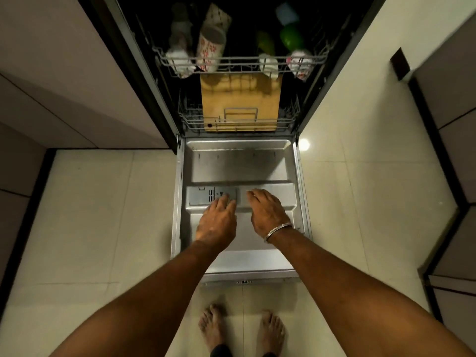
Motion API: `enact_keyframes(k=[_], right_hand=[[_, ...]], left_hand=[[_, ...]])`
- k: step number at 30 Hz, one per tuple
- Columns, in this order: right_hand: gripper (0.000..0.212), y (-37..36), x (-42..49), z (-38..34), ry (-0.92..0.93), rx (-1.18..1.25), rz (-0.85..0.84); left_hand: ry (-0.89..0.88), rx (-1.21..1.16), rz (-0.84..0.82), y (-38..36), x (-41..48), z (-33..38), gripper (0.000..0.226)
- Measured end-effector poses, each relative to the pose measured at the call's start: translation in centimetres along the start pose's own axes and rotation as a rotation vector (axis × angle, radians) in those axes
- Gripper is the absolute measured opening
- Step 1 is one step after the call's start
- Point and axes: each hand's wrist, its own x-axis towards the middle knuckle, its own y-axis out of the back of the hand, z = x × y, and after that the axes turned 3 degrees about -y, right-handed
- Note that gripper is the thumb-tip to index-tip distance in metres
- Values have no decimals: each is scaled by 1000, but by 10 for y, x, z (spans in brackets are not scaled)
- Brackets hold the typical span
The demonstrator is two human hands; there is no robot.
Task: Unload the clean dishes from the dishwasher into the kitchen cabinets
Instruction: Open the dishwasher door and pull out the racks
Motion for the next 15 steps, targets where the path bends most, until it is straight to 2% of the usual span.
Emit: enact_keyframes(k=[6, 12, 15], right_hand=[[83, 40, 69, 14, -19, -29, 27], [81, 33, 157, 55, 25, -16, 114], [84, 32, 205, 72, 51, -66, 98]], left_hand=[[-27, 20, 52, 53, 63, -3, 66], [-64, 84, 56, 51, 154, -25, 67], [-85, 125, 89, 48, 207, -34, 67]])
